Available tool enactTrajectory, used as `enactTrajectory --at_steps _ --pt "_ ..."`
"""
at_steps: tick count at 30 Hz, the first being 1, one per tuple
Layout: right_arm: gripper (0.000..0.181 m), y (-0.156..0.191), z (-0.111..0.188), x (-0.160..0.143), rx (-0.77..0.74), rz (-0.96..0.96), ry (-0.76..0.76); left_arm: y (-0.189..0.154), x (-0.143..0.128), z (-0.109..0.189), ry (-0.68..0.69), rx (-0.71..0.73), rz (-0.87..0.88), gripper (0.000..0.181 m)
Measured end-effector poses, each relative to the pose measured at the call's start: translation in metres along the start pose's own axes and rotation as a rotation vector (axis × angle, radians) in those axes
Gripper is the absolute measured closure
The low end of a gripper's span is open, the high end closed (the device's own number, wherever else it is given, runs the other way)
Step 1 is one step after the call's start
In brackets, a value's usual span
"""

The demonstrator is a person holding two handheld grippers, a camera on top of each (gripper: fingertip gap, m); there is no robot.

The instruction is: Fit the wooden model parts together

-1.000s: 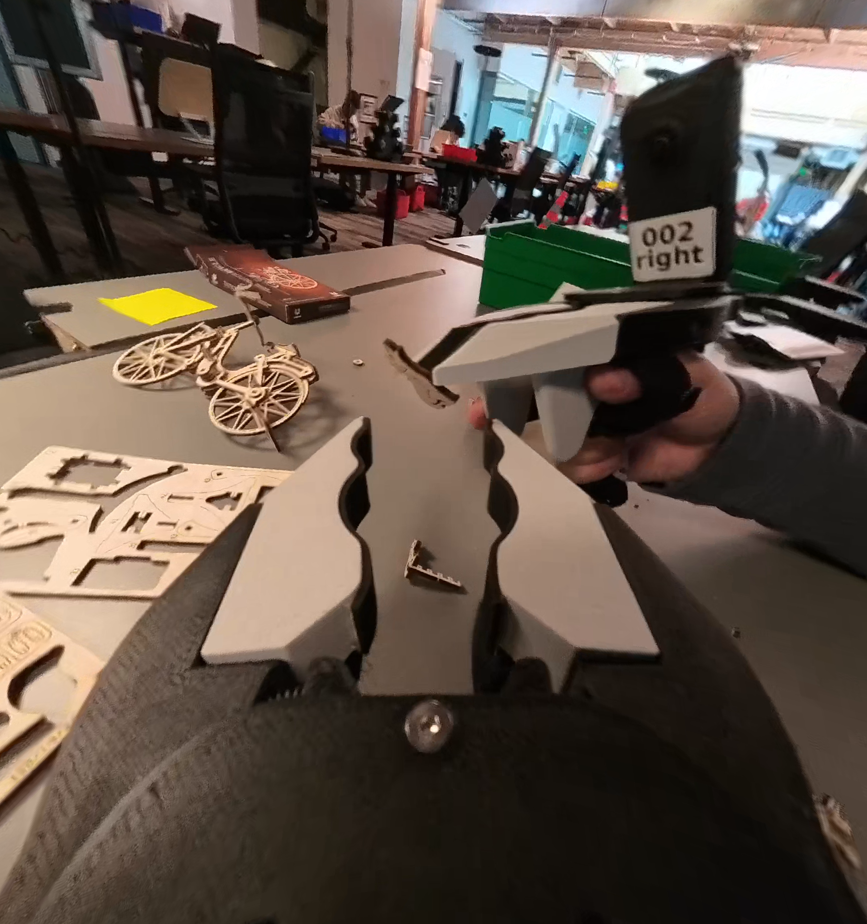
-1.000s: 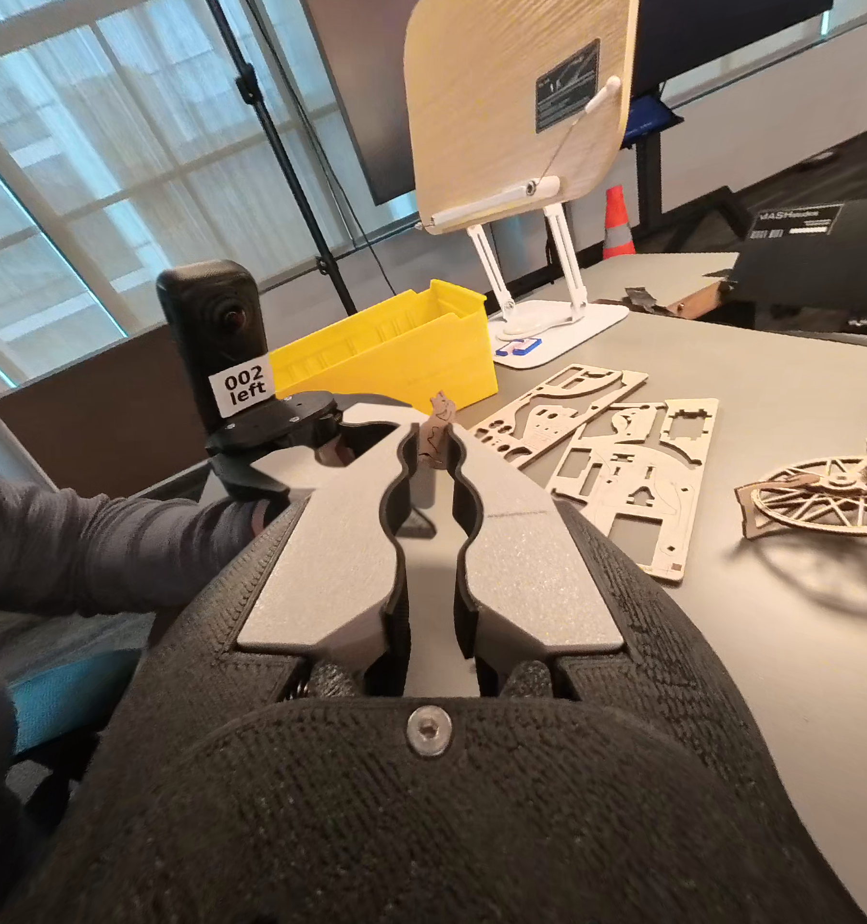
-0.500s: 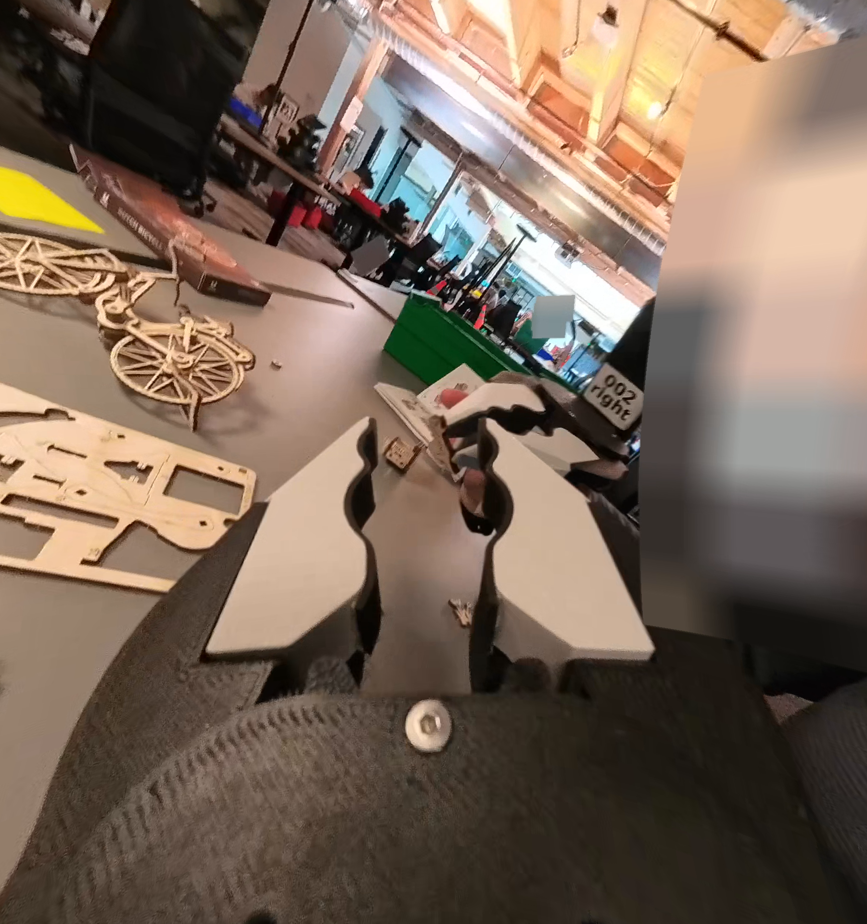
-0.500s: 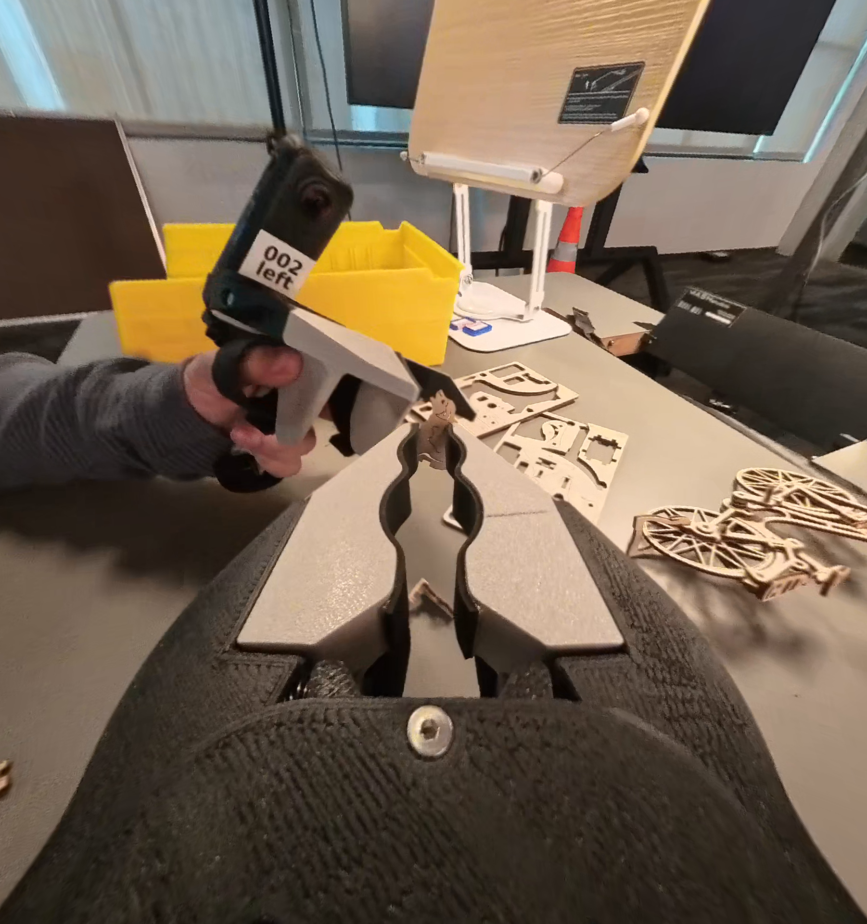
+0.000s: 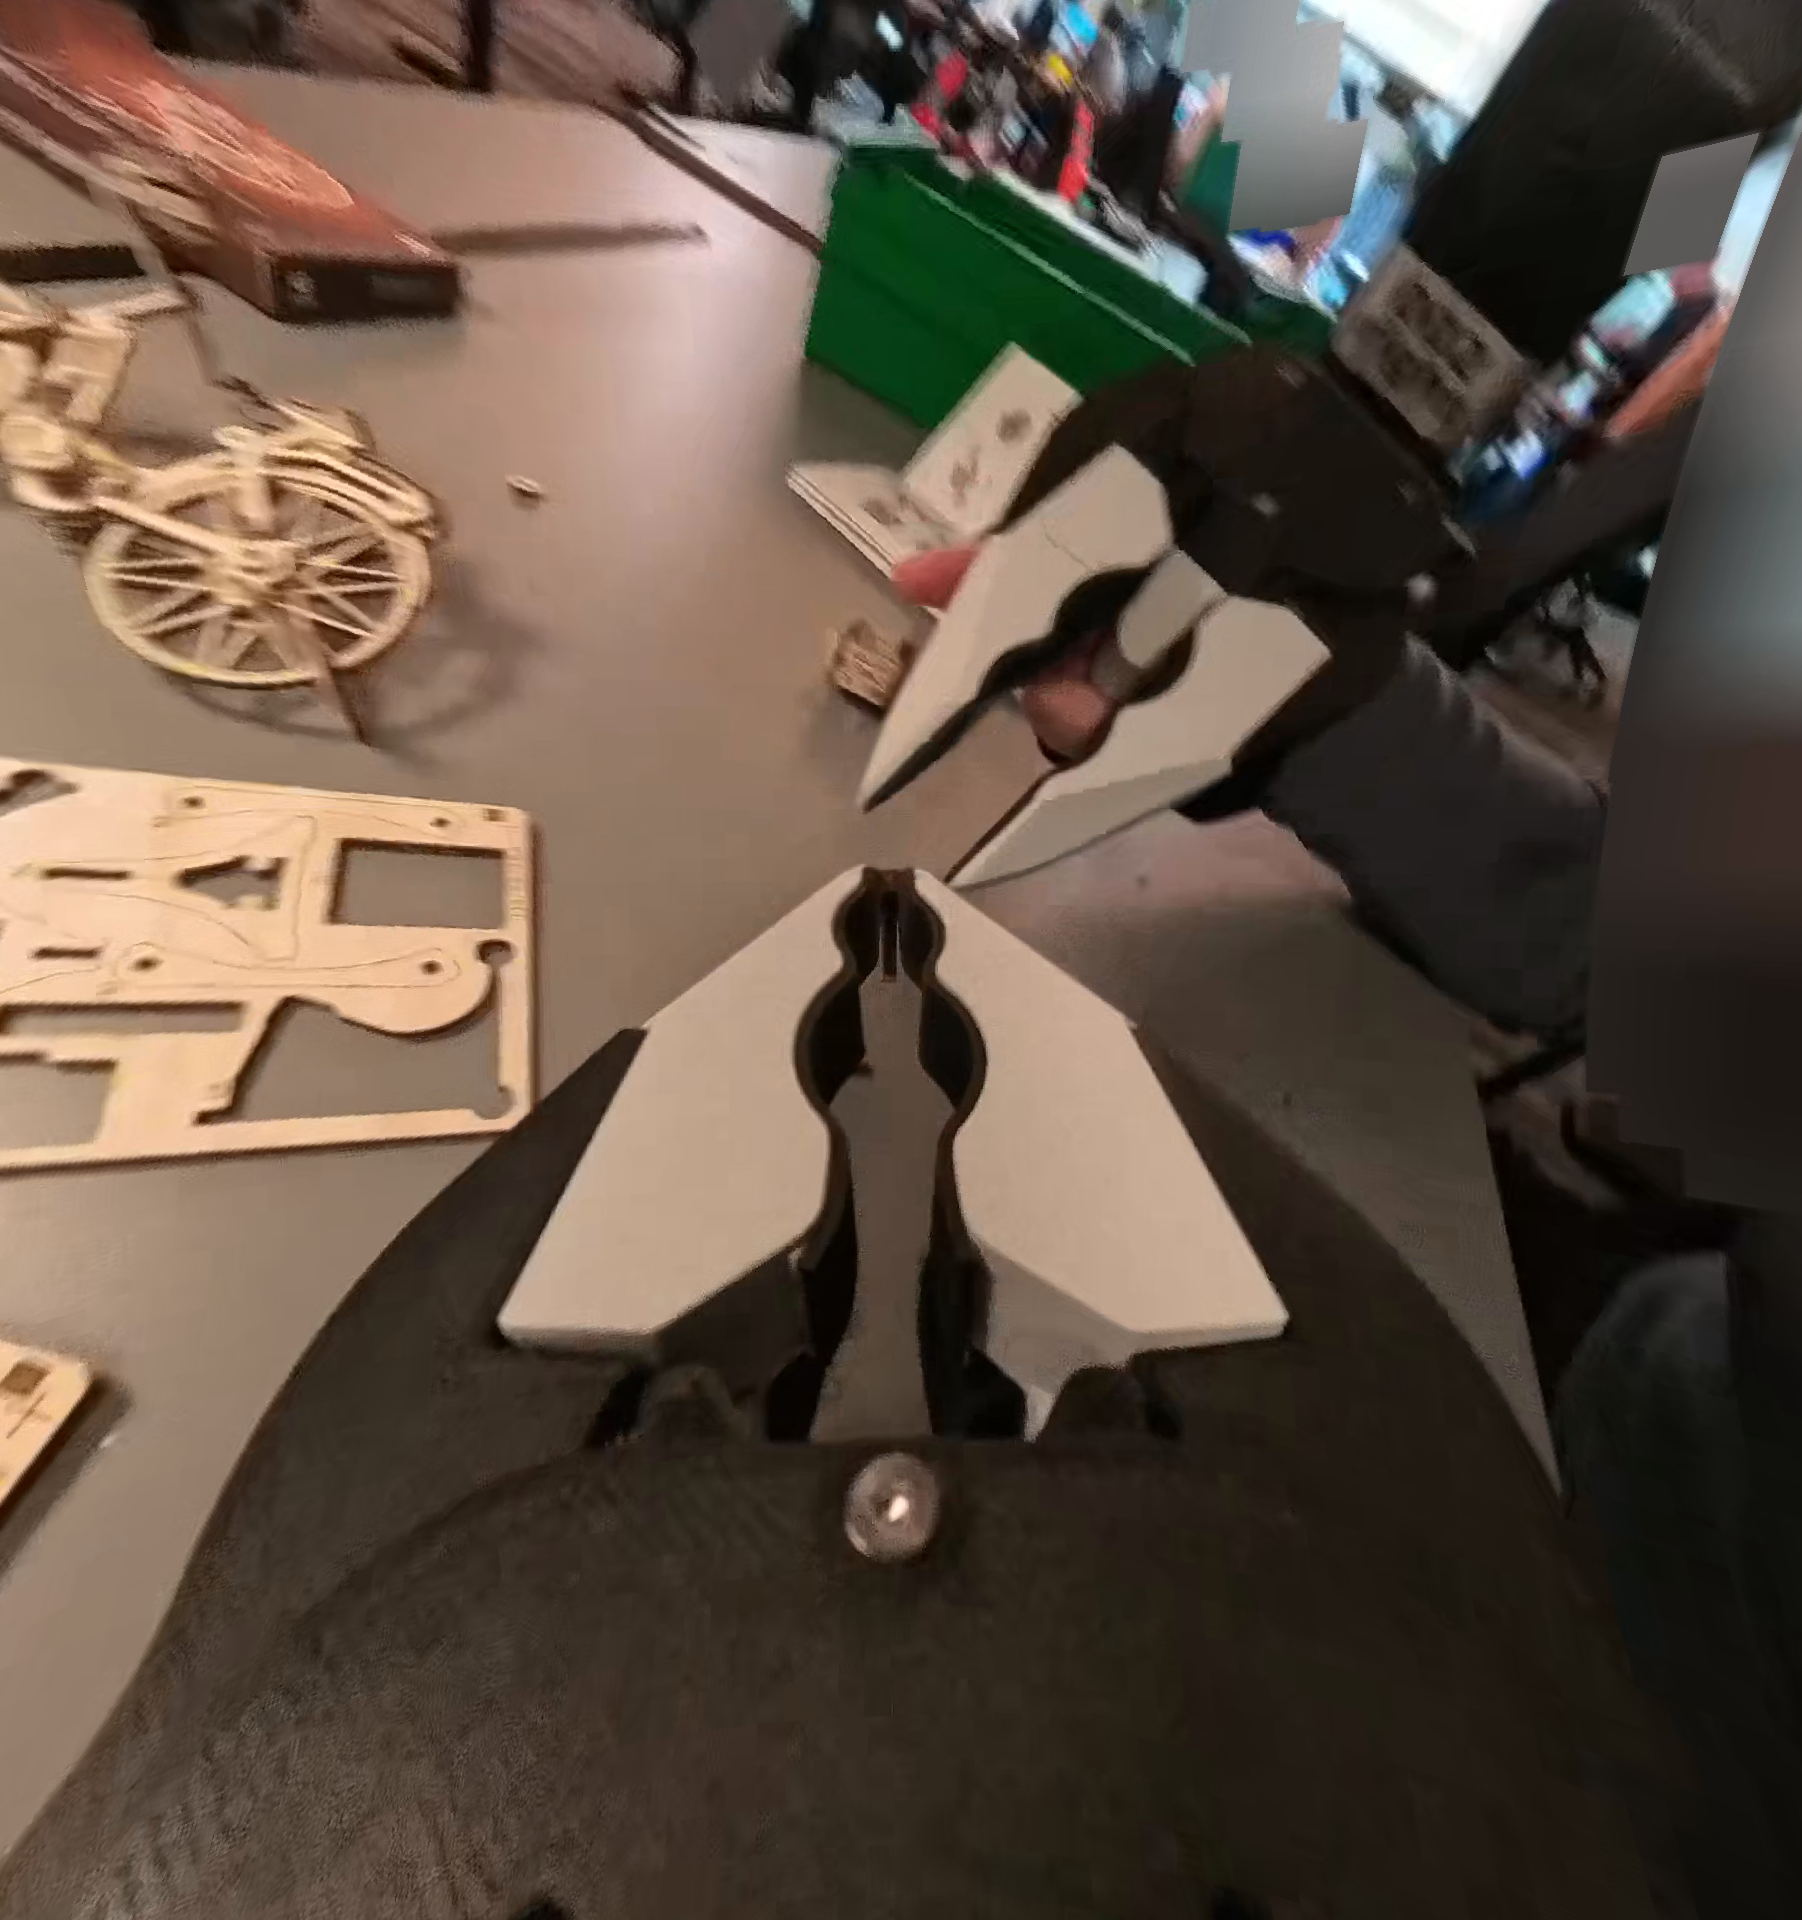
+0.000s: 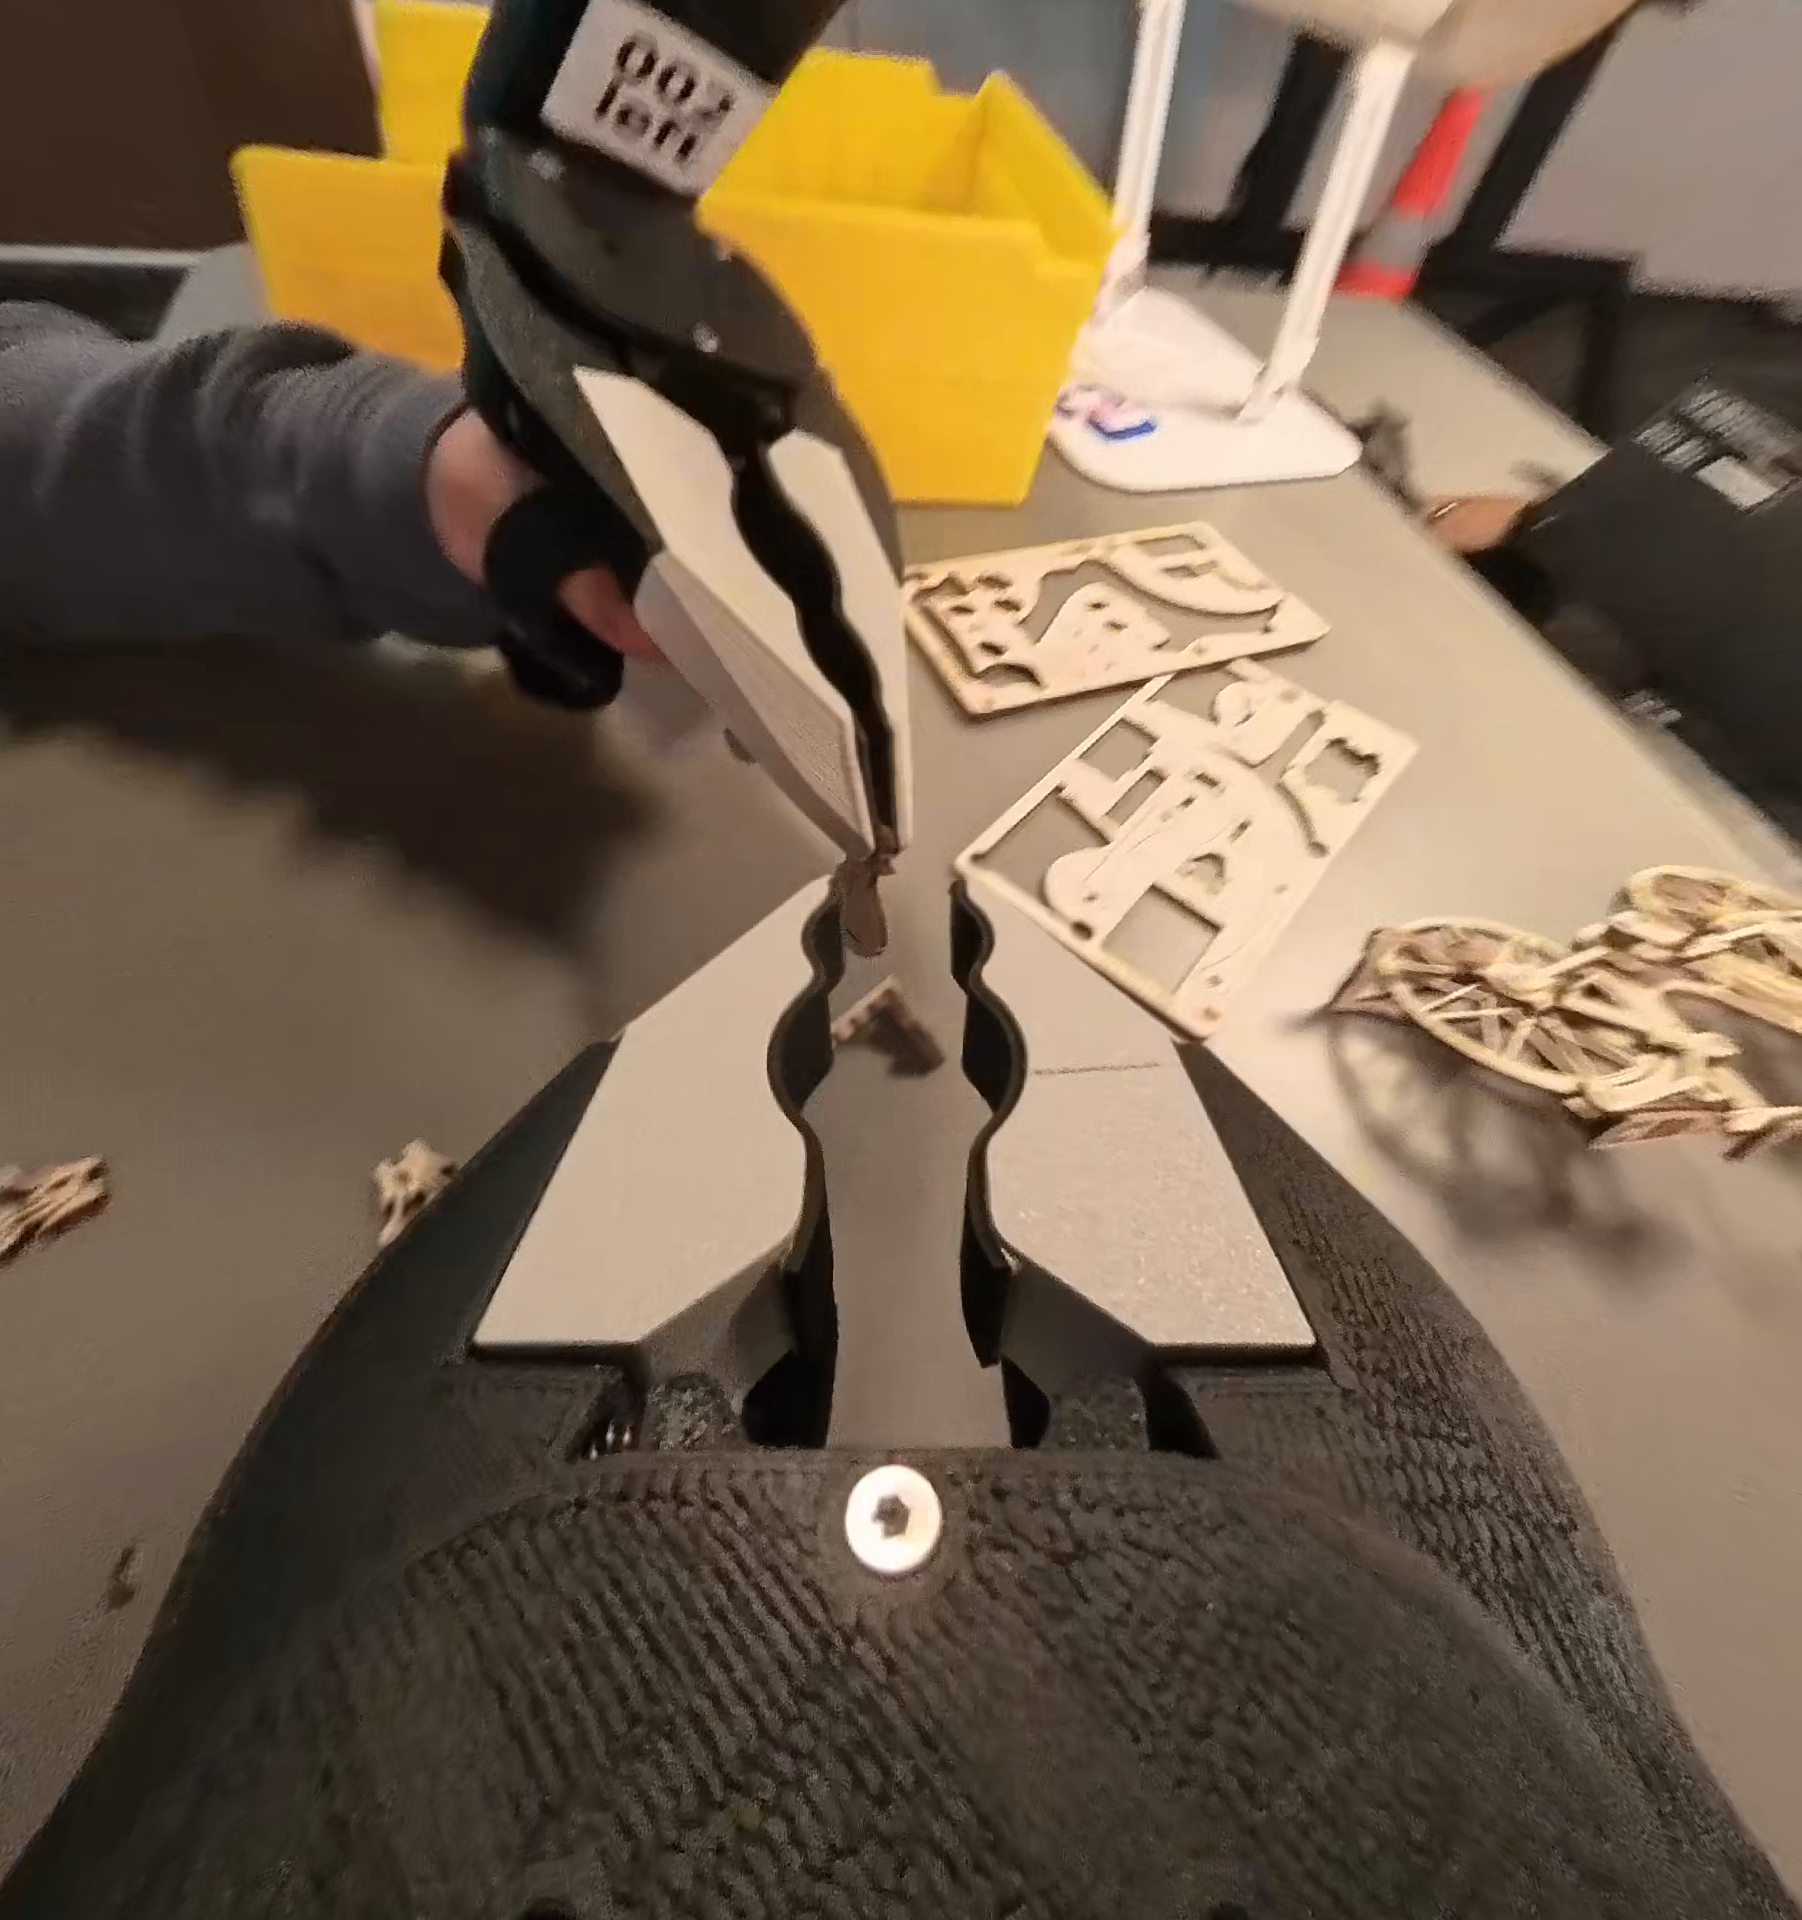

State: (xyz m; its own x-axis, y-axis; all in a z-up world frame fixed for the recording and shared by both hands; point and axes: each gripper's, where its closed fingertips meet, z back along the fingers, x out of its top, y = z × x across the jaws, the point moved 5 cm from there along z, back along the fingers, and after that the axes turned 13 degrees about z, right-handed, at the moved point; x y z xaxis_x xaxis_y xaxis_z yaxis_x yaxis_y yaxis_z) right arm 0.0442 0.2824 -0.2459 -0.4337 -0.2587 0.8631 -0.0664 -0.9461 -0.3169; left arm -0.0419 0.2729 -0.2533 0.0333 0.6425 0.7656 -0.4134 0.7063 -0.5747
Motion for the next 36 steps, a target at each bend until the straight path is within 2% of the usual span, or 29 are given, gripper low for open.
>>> enactTrajectory --at_steps 3,6,15,18,20,21,23,25,31,36 --pt "0.164 0.008 0.001 -0.009 0.098 -0.023 0.033 -0.007 -0.011 -0.006 0.106 -0.044 -0.036 0.180" --pt "0.165 0.015 0.000 -0.011 0.168 -0.032 0.037 -0.012 -0.017 -0.009 0.155 -0.066 -0.069 0.180" --pt "0.170 0.031 0.001 -0.018 0.358 -0.154 0.046 -0.019 -0.025 -0.012 0.217 -0.147 -0.042 0.180" --pt "0.180 0.035 0.000 -0.019 0.397 -0.161 0.038 -0.019 -0.027 -0.013 0.226 -0.156 -0.042 0.180" --pt "0.181 0.029 0.000 -0.017 0.364 -0.173 0.011 -0.019 -0.021 -0.012 0.160 -0.155 -0.034 0.179" --pt "0.181 0.025 0.002 -0.014 0.340 -0.191 -0.026 -0.020 -0.015 -0.010 0.107 -0.166 -0.022 0.175" --pt "0.181 0.012 0.006 -0.005 0.269 -0.239 -0.126 -0.017 -0.006 -0.006 0.031 -0.142 -0.002 0.150" --pt "0.181 0.003 0.010 0.004 0.225 -0.278 -0.228 -0.018 -0.001 -0.003 -0.024 -0.150 -0.016 0.148" --pt "0.181 0.001 0.013 0.013 0.224 -0.298 -0.323 -0.027 0.003 -0.003 -0.103 -0.210 -0.024 0.168" --pt "0.180 0.002 0.017 0.014 0.235 -0.278 -0.335 -0.028 0.003 -0.002 -0.098 -0.209 -0.050 0.180"
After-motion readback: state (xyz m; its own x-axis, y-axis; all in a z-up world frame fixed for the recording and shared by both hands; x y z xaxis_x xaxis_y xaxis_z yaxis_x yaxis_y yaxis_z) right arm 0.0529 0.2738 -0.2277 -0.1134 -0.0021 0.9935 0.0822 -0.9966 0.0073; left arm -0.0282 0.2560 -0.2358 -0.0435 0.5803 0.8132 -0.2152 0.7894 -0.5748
